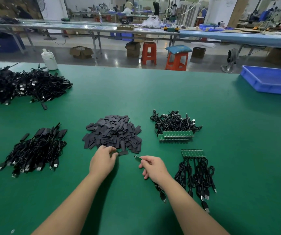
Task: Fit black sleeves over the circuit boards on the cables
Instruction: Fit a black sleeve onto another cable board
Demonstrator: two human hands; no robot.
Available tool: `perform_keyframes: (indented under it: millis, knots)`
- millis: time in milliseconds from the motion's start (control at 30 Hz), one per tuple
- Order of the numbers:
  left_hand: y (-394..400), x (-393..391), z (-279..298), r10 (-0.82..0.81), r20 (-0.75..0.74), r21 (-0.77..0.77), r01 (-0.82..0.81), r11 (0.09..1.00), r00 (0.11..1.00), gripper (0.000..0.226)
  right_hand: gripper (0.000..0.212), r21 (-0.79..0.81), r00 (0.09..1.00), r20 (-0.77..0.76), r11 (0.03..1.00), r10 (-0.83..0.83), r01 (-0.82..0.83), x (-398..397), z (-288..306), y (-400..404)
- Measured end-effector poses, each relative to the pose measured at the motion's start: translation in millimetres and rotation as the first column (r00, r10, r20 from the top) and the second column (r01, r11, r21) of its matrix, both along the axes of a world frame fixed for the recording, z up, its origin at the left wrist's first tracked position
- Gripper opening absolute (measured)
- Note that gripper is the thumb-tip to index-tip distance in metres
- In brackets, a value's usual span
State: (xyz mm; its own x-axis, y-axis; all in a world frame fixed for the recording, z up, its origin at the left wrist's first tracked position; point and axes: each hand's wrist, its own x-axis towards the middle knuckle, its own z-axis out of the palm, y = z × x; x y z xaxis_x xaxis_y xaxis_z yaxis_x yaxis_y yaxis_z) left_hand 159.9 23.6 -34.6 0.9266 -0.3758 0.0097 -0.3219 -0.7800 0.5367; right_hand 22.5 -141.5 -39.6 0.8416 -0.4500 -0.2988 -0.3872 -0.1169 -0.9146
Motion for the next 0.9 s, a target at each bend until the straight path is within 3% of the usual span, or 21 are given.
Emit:
perform_keyframes:
  millis: [267,500,733,900]
  knots:
    - [-1,-6,-9,-0.081,0.045,0.06,0.078,0.995,0.996,0.035,0.027,0.002,0.999,0.01,0.999,0.042,-0.042,-4,9,1]
    - [0,-9,-10,-0.188,0.107,0.032,0.186,0.982,0.976,0.017,0.02,0.053,0.999,0.024,0.998,0.044,-0.045,-5,8,0]
    - [4,-4,-4,-0.216,-0.088,-0.015,0.215,0.976,0.973,0.014,0.02,0.11,0.998,0.041,0.992,0.054,-0.058,-5,4,-3]
    - [-2,-5,5,-0.219,-0.12,-0.006,0.22,0.975,0.968,0.019,0.017,0.099,0.998,0.031,0.994,0.05,-0.053,-4,5,-2]
